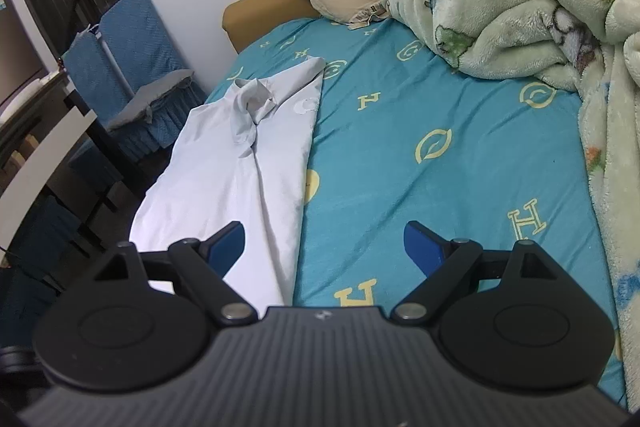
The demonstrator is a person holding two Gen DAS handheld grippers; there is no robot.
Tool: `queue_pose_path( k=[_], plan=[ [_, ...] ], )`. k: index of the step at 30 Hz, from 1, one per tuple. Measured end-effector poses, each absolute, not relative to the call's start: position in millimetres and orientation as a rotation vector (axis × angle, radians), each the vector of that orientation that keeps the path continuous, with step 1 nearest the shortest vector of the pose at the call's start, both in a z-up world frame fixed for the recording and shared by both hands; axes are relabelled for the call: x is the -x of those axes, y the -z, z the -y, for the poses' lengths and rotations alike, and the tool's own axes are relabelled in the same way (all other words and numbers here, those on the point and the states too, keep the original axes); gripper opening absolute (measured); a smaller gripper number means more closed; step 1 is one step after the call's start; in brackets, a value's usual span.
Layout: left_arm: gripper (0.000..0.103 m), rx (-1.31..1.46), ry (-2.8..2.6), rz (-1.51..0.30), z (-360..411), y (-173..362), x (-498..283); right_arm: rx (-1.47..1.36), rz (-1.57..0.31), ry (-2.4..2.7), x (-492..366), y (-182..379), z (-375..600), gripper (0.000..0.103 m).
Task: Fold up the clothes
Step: 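Fold the held side over the first fold and open the left gripper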
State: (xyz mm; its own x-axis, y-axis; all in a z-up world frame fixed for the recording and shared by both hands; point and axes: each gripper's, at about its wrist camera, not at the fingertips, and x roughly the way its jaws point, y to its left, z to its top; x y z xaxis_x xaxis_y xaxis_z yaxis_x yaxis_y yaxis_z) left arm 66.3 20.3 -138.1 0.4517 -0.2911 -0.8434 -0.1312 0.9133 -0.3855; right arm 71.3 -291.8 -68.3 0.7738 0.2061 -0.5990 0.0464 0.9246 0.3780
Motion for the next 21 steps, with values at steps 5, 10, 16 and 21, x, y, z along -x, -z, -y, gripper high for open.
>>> queue_pose_path(
  k=[5, 10, 16, 21],
  plan=[
    [0.03, 0.374, 0.101, -1.167, -10.0, 156.7, -81.4, -0.394, -0.699, -0.078, -73.2, 71.7, 292.6, 0.088],
    [0.001, 0.234, 0.101, -1.138, 5.4, 148.2, -63.0, -0.396, -0.705, -0.081, -73.8, 73.6, 292.0, 0.088],
    [0.004, 0.119, 0.125, -1.003, 21.1, 122.4, -40.3, -0.384, -0.689, -0.098, -72.0, 70.6, 289.0, 0.088],
    [0.061, 0.065, 0.159, -0.888, 36.6, 91.5, -26.8, -0.396, -0.645, -0.108, -67.4, 64.9, 289.3, 0.088]
  ],
)
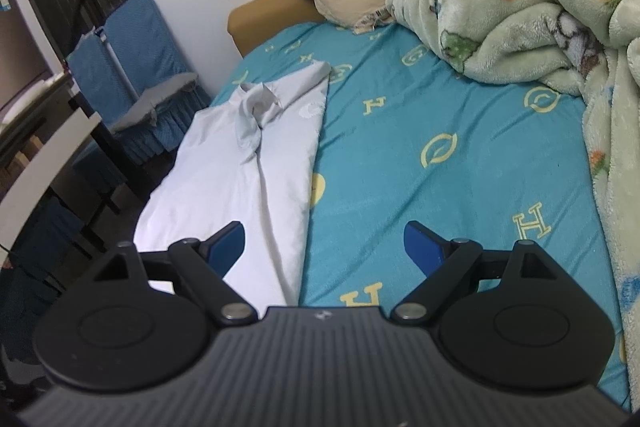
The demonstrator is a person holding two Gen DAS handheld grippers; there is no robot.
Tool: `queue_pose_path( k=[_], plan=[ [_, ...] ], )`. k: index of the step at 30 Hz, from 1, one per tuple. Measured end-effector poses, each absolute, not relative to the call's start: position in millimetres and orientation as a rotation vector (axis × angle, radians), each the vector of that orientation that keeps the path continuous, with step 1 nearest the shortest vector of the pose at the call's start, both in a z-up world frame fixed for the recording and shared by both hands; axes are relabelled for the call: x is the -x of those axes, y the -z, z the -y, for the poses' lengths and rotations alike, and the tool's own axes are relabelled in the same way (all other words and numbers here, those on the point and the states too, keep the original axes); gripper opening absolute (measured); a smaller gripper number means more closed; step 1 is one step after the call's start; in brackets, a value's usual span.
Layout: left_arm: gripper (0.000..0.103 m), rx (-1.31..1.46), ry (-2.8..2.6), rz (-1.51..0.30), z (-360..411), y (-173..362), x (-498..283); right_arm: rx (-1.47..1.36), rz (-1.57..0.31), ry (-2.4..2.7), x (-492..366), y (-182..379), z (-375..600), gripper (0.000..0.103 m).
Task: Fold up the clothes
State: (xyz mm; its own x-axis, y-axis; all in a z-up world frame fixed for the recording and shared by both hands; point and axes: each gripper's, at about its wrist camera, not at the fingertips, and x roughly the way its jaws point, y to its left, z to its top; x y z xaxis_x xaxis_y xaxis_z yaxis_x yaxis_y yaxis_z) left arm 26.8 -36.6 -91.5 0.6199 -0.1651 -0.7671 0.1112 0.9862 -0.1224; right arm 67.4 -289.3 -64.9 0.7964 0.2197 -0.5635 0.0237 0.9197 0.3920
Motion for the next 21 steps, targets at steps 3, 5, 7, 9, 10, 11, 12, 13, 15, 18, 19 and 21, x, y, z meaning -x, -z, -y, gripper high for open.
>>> queue_pose_path(
  k=[3, 5, 7, 9, 10, 11, 12, 13, 15, 18, 19, 21],
  plan=[
    [0.078, -0.012, 0.155, -0.807, 41.8, 70.5, -30.2, -0.407, -0.606, -0.118, -65.1, 62.4, 289.1, 0.088],
    [0.086, -0.056, 0.174, -0.751, 48.5, 55.7, -37.6, -0.415, -0.582, -0.12, -65.9, 61.6, 289.1, 0.088],
    [0.089, -0.078, 0.199, -0.708, 55.9, 42.9, -55.0, -0.427, -0.557, -0.118, -68.1, 60.4, 289.0, 0.088],
    [0.1, -0.084, 0.237, -0.684, 62.0, 33.3, -71.2, -0.448, -0.531, -0.12, -69.3, 60.2, 290.4, 0.088],
    [0.1, -0.074, 0.247, -0.676, 63.3, 32.3, -79.6, -0.461, -0.522, -0.122, -69.4, 60.5, 291.1, 0.088],
    [0.1, -0.063, 0.258, -0.669, 64.5, 31.5, -88.1, -0.475, -0.52, -0.123, -70.0, 61.3, 292.0, 0.087],
    [0.1, -0.037, 0.275, -0.674, 63.3, 33.9, -97.5, -0.488, -0.522, -0.123, -71.2, 62.5, 293.4, 0.087],
    [0.1, -0.009, 0.277, -0.675, 58.0, 37.1, -101.2, -0.5, -0.525, -0.121, -72.7, 63.9, 294.8, 0.087],
    [0.1, 0.046, 0.279, -0.678, 47.4, 43.7, -108.4, -0.528, -0.538, -0.114, -77.6, 67.1, 296.6, 0.081],
    [0.1, 0.076, 0.245, -0.673, 27.4, 52.8, -115.2, -0.579, -0.586, -0.11, -93.1, 73.9, 295.3, 0.076],
    [0.1, 0.08, 0.226, -0.672, 17.5, 56.0, -115.9, -0.589, -0.607, -0.122, -101.8, 76.6, 291.9, 0.076],
    [0.1, 0.108, 0.192, -0.683, 2.5, 60.2, -121.8, -0.595, -0.633, -0.141, -125.6, 80.0, 281.8, 0.076]
  ],
)
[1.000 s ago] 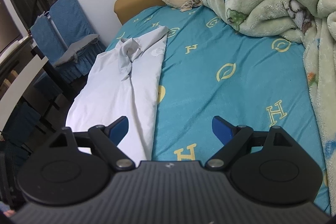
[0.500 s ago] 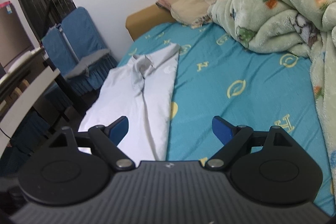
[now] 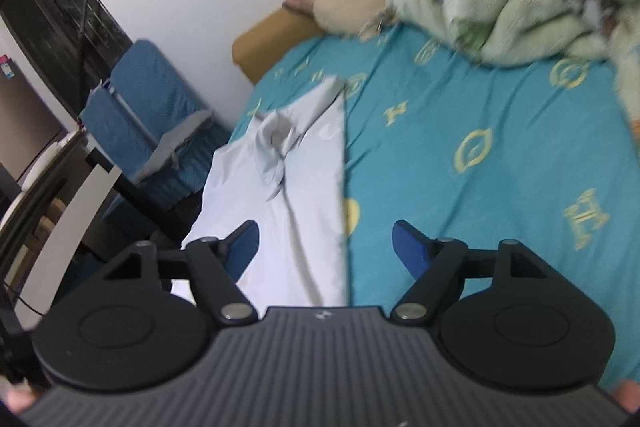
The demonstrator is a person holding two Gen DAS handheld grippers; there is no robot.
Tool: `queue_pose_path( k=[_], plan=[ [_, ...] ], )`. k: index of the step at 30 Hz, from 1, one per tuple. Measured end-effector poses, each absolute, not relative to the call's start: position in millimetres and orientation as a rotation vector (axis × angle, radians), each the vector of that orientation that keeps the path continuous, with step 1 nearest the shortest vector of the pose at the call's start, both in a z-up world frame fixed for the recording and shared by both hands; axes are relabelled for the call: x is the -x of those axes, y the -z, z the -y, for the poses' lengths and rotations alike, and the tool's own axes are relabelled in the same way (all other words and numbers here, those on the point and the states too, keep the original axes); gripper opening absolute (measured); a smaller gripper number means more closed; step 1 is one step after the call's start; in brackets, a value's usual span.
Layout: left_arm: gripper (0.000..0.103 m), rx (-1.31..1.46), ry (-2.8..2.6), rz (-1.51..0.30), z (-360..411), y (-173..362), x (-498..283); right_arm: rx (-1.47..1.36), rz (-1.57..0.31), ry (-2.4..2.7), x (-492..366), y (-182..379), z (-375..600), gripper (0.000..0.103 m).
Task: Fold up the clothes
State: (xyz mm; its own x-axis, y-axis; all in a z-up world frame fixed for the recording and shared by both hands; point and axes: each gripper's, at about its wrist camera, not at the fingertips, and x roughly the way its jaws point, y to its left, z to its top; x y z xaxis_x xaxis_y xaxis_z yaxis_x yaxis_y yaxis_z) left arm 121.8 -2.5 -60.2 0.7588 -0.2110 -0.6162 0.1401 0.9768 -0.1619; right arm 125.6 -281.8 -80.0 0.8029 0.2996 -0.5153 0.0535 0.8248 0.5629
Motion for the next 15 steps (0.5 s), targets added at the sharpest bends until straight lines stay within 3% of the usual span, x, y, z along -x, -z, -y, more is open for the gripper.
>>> queue_pose_path(
  k=[8, 15],
  plan=[
    [0.1, 0.171, 0.106, -0.665, -31.0, 83.0, -133.5, -0.692, -0.613, -0.19, -254.4, 101.8, 224.2, 0.076],
    [0.1, 0.256, -0.043, -0.619, -76.5, 102.8, -164.4, -0.497, -0.585, -0.207, -386.6, 119.6, 151.4, 0.075]
  ],
)
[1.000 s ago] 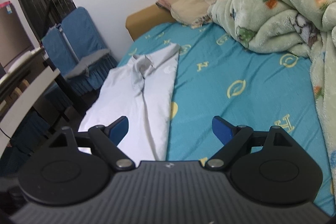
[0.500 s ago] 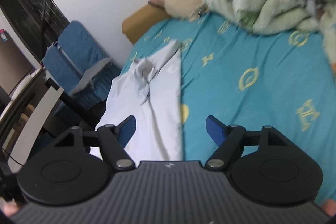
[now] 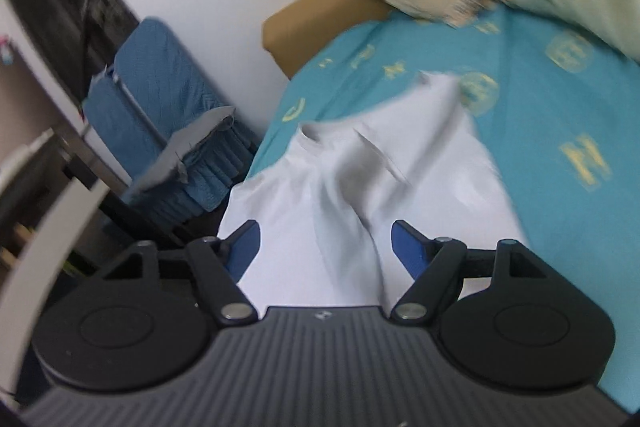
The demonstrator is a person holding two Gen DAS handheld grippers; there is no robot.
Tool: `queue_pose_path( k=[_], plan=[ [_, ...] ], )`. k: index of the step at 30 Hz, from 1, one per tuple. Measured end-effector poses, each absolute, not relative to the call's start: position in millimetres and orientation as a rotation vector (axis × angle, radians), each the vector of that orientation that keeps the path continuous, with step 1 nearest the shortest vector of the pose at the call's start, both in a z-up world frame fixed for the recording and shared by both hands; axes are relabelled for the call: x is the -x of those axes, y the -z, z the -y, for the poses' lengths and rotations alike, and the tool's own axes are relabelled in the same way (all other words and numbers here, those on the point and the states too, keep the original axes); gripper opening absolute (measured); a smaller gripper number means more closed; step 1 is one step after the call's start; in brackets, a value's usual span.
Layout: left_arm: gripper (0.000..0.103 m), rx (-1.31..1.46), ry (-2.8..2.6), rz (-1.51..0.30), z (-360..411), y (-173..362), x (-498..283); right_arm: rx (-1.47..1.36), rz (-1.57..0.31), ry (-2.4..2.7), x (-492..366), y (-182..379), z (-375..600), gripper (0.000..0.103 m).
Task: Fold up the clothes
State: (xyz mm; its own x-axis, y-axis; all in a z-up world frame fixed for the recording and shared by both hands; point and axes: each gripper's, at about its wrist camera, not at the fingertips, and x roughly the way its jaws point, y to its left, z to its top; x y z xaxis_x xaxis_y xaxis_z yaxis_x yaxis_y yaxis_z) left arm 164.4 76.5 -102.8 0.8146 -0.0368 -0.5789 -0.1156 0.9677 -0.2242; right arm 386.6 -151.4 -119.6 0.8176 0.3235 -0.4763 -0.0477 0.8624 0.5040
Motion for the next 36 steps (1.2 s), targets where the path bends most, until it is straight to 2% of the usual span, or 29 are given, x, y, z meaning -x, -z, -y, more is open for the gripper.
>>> queue_pose_path(
  k=[2, 3, 4, 5, 6, 7, 10, 14, 18, 19, 20, 21, 22, 23, 29, 30, 32, 36],
  plan=[
    [0.1, 0.318, -0.074, -0.637, -92.6, 112.9, -174.1, -0.428, -0.597, -0.178, -417.3, 126.5, 137.1, 0.074],
    [0.1, 0.341, -0.09, -0.64, -99.2, 118.0, -177.5, -0.397, -0.604, -0.158, -431.6, 130.5, 131.2, 0.069],
    [0.1, 0.363, -0.105, -0.643, -105.8, 123.0, -181.0, -0.376, -0.608, -0.138, -442.8, 134.5, 126.7, 0.058],
    [0.099, 0.369, -0.127, -0.649, -110.8, 126.9, -184.5, -0.35, -0.611, -0.125, -450.5, 137.3, 121.0, 0.042],
    [0.098, 0.375, -0.149, -0.655, -115.7, 130.6, -187.9, -0.321, -0.614, -0.117, -457.3, 139.4, 114.4, 0.033],
    [0.098, 0.389, -0.164, -0.655, -119.9, 132.7, -189.1, -0.293, -0.617, -0.109, -464.0, 141.6, 107.8, 0.017],
    [0.098, 0.428, -0.204, -0.647, -131.2, 136.3, -190.3, -0.11, -0.558, -0.192, -463.3, 138.2, 70.8, 0.01],
    [0.098, 0.447, -0.239, -0.622, -137.6, 134.0, -187.1, 0.078, -0.602, -0.376, -453.3, 144.6, 17.7, 0.009],
    [0.098, 0.438, -0.238, -0.619, -133.5, 131.3, -184.1, 0.093, -0.675, -0.418, -441.6, 150.2, 0.1, 0.014],
    [0.098, 0.435, -0.238, -0.618, -132.1, 130.4, -182.9, 0.08, -0.679, -0.414, -438.1, 148.7, 2.9, 0.021],
    [0.098, 0.435, -0.237, -0.617, -131.3, 129.1, -181.5, 0.066, -0.68, -0.411, -433.9, 146.6, 6.5, 0.039],
    [0.098, 0.436, -0.235, -0.616, -130.5, 127.8, -180.1, 0.048, -0.665, -0.411, -426.9, 143.2, 10.4, 0.049],
    [0.098, 0.439, -0.234, -0.613, -130.2, 126.6, -178.7, 0.02, -0.638, -0.417, -420.3, 138.3, 16.9, 0.066],
    [0.098, 0.443, -0.232, -0.612, -130.2, 126.3, -177.4, -0.011, -0.609, -0.426, -414.7, 133.1, 24.5, 0.073],
    [0.098, 0.448, -0.231, -0.614, -127.2, 124.6, -173.5, -0.21, -0.479, -0.337, -402.5, 111.9, 75.7, 0.073],
    [0.098, 0.448, -0.232, -0.618, -127.1, 125.2, -174.1, -0.256, -0.494, -0.302, -406.6, 114.7, 85.0, 0.073],
    [0.098, 0.45, -0.236, -0.625, -127.2, 126.9, -175.3, -0.358, -0.548, -0.24, -416.5, 123.5, 103.3, 0.062],
    [0.098, 0.459, -0.241, -0.645, -127.3, 131.4, -178.6, -0.52, -0.65, -0.191, -435.4, 146.5, 123.0, 0.06]
  ],
)
